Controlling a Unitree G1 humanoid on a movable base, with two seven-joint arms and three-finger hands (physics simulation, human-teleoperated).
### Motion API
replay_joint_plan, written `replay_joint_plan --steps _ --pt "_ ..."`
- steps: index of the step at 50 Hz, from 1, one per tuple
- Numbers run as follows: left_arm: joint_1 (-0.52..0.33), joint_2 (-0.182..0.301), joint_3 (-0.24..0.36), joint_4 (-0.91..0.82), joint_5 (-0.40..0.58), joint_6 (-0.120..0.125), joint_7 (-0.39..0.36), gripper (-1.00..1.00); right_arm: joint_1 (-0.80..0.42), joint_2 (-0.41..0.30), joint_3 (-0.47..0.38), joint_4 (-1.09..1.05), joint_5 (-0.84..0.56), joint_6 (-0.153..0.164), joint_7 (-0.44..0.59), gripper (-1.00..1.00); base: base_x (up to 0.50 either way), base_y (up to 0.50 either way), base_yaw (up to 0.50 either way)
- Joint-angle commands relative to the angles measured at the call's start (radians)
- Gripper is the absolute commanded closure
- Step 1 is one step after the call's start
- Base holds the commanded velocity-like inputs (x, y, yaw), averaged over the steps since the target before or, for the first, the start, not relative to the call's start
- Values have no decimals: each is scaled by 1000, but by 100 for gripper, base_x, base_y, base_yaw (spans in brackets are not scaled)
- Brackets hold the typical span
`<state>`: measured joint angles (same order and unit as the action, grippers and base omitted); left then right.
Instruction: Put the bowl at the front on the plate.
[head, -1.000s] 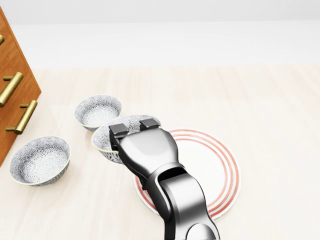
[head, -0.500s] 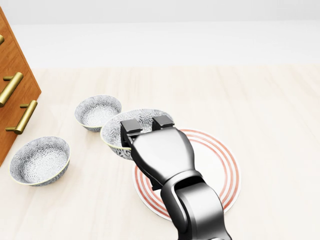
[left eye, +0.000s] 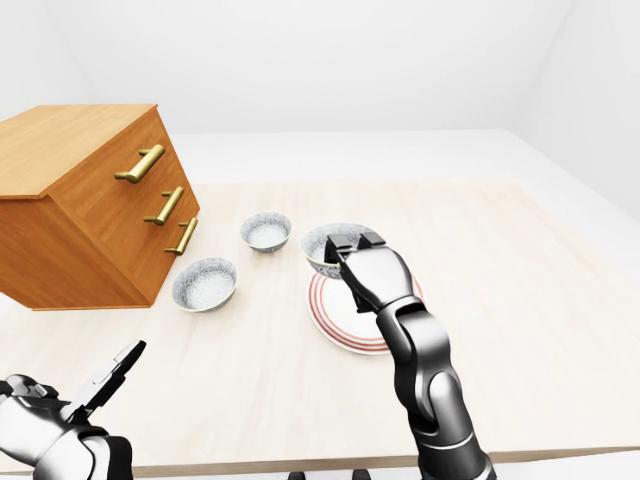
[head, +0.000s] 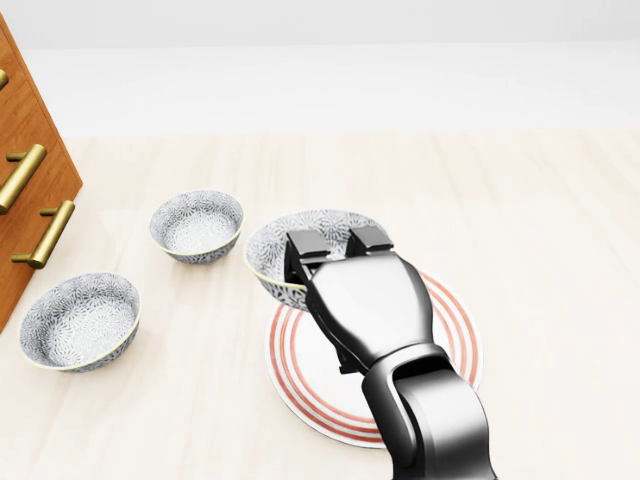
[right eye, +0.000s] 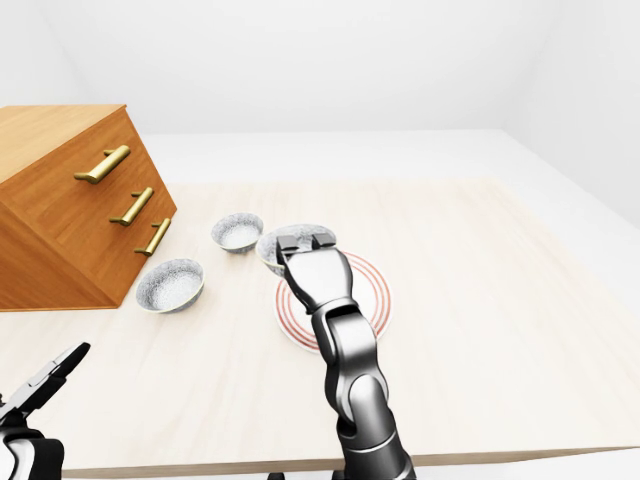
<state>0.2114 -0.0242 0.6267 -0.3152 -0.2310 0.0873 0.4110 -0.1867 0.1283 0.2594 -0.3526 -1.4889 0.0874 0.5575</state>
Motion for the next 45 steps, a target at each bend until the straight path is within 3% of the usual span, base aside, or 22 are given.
replay_joint_plan --steps 1,14,35,45 --pt "-4 2 -3 9 4 0 3 -100 10 -30 -44 -11 -37 0 -46 100 0 0 0" --pt "1 -1 4 -6 -6 0 -4 -100 -11 -38 -64 43 44 0 -94 100 0 0 0" --pt "2 -2 1 0 -3 0 -5 -100 28 -74 -95 76 36 0 -140 100 0 0 0" --pt "2 -1 0 -1 -2 0 -2 -100 -40 -84 -116 165 32 0 -167 100 0 0 0"
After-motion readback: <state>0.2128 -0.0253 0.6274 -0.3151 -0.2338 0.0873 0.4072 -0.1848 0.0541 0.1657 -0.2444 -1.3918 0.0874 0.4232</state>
